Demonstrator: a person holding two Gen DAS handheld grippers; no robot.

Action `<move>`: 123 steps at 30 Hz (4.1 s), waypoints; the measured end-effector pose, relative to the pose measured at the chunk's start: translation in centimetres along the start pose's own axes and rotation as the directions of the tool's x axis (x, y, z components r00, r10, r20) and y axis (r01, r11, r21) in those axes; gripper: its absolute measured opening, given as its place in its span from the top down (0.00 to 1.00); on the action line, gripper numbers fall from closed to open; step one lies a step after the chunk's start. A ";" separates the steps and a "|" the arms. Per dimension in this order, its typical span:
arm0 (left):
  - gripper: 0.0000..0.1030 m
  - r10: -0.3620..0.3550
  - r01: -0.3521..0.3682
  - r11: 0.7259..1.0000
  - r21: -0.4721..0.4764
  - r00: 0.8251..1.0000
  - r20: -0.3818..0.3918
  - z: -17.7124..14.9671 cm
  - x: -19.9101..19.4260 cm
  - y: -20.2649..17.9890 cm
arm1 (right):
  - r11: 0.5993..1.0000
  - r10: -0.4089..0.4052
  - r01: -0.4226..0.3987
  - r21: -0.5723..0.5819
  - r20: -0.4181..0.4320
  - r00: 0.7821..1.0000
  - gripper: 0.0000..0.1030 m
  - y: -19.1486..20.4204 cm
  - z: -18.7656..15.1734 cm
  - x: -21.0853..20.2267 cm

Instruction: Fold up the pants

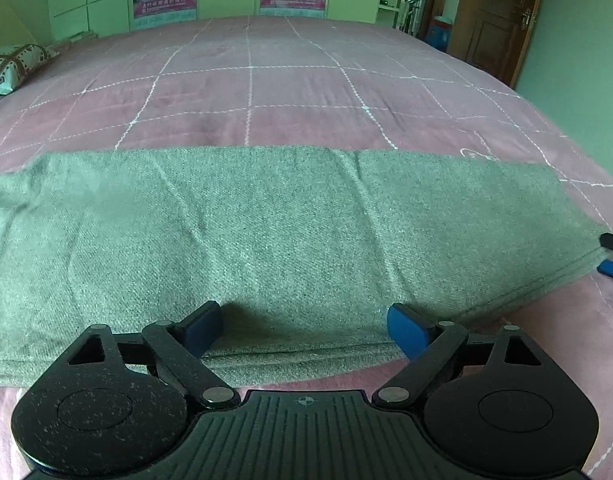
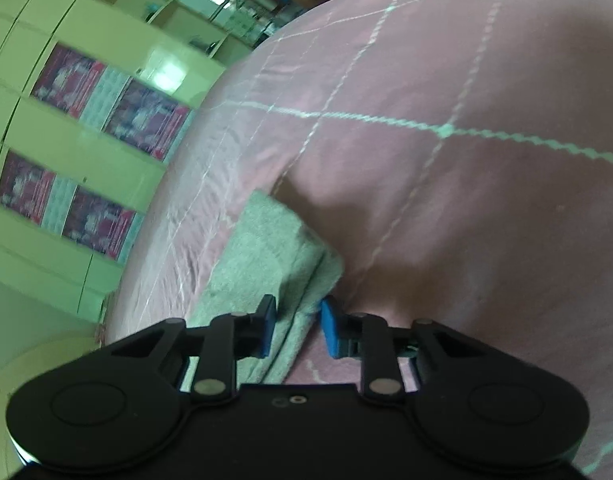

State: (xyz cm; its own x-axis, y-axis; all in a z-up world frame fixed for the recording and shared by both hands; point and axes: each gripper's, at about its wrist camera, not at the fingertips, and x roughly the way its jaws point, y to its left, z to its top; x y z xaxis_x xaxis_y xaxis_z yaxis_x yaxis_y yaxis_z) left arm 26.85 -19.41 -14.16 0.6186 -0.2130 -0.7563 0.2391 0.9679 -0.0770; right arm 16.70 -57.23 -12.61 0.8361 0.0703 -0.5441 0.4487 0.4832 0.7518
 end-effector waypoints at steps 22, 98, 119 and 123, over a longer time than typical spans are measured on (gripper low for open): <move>0.14 -0.035 0.035 0.999 -0.006 0.999 -0.007 0.4 0.3 0.7 | 1.000 0.004 -0.004 -0.007 -0.001 1.000 1.00 -0.2 -1.0 0.1; 0.14 0.047 -0.045 0.997 -0.063 0.998 0.040 0.6 -2.6 4.1 | 0.992 0.064 -0.065 0.106 0.013 0.998 1.00 -1.4 0.6 -1.2; 0.12 0.089 -0.089 0.996 -0.007 0.996 0.014 -0.6 0.3 -1.3 | 0.999 -0.029 0.029 -0.031 0.004 1.000 0.94 -0.9 -0.3 0.1; 0.12 0.086 -0.086 0.996 -0.030 0.996 0.022 -0.5 -0.1 -1.0 | 0.999 -0.016 0.017 -0.034 0.030 0.999 0.93 -1.1 -0.5 -0.3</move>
State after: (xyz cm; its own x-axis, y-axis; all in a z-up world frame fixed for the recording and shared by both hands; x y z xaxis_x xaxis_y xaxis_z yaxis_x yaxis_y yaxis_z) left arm 26.16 -20.33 -14.28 0.6533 -0.1313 -0.7457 0.1623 0.9862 -0.0315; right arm 15.81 -57.32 -13.43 0.8380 0.0368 -0.5444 0.4516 0.5133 0.7298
